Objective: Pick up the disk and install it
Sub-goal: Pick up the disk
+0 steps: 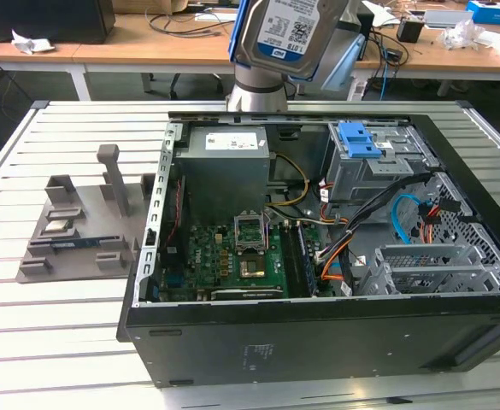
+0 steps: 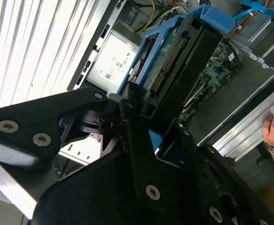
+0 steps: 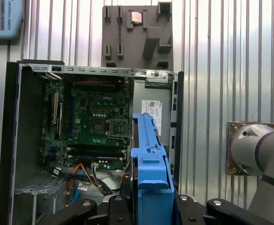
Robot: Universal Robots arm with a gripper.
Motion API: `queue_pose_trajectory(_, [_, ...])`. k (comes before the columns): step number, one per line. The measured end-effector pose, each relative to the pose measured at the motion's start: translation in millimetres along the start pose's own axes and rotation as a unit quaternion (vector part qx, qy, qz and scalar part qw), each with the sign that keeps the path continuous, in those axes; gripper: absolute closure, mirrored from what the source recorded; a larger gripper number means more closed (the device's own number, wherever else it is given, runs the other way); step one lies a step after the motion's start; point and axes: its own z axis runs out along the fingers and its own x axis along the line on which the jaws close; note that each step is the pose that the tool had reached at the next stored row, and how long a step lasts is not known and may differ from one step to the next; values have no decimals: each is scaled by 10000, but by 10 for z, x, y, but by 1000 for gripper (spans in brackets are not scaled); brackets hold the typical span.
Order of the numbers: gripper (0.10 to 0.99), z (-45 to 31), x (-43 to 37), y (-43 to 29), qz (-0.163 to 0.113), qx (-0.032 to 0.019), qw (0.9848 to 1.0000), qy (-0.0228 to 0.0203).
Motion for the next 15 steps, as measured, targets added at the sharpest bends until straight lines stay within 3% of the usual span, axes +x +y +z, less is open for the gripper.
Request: queue_pose_trajectory(15, [722,0,247,7,1,0,10000,8])
